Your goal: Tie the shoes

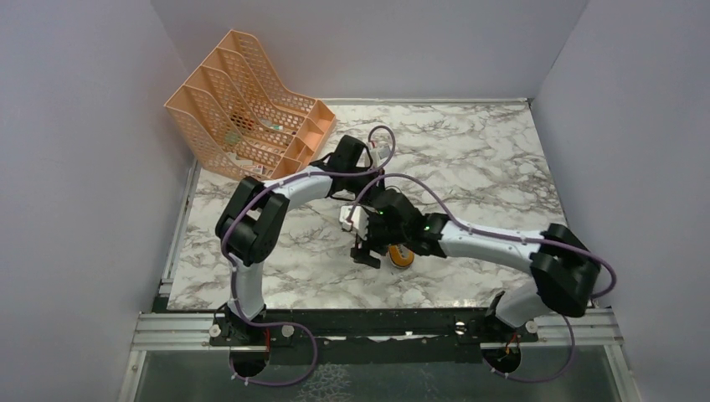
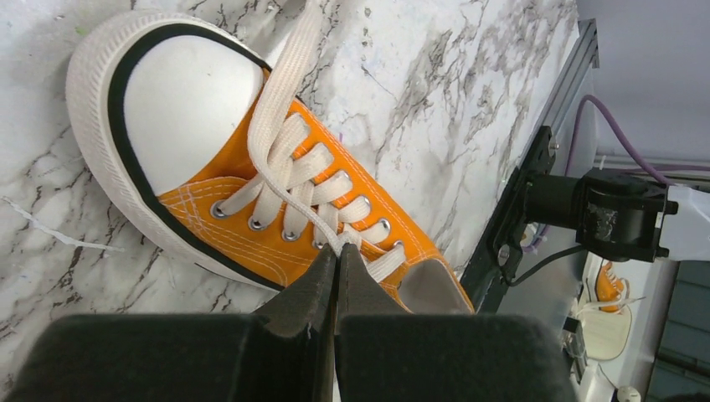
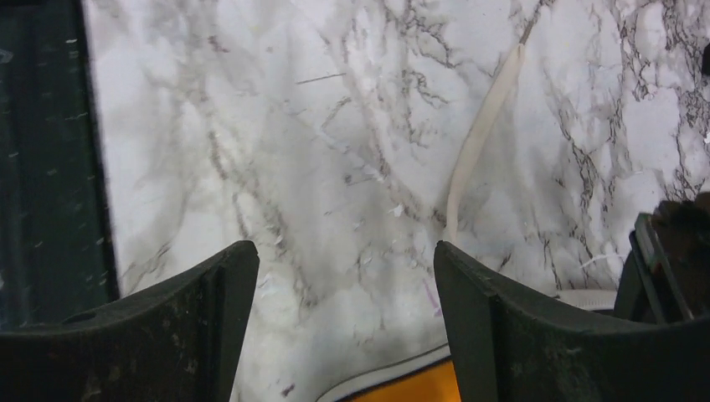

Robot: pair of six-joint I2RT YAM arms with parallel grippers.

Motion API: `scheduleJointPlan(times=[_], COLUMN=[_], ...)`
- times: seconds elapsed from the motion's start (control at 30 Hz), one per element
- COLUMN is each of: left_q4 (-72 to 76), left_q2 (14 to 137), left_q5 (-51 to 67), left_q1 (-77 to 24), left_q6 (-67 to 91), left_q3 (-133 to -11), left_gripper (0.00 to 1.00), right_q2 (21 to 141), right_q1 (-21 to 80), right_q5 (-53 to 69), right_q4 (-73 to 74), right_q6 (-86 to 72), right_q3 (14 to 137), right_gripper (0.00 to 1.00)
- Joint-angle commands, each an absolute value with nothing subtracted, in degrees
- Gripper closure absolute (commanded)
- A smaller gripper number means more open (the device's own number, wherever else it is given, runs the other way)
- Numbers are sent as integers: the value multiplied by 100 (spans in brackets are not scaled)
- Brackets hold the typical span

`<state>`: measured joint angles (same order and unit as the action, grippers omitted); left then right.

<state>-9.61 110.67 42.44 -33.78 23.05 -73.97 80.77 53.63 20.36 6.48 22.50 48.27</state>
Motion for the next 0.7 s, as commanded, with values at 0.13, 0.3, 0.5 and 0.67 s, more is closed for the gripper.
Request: scheduleJointPlan(times=[0.13,0.3,0.5,0.67], left_q4=[-1163,-1269,-1283,-1283], left_q2=[11320,11446,11496,11545], left_q5=[4570,4643,4693,4739], left_q1=[-3314,-3281,-3261,-3237], left_q6=[2008,2015,2095,2105], left_q3=[-7770,-7901,-7945,-7927], left_gripper=[100,100,100,100], right_q2=[9575,10211,10727,11143], right_q1=[5607,5607,5607,5607], right_q5=[359,-141,-902,-1264], right_q4=[-1090,-1539,-2172,-2281], right_q6=[1850,1115,489,282], right_q3=[5568,5723,5734,5808], right_gripper=[19,18,20,20])
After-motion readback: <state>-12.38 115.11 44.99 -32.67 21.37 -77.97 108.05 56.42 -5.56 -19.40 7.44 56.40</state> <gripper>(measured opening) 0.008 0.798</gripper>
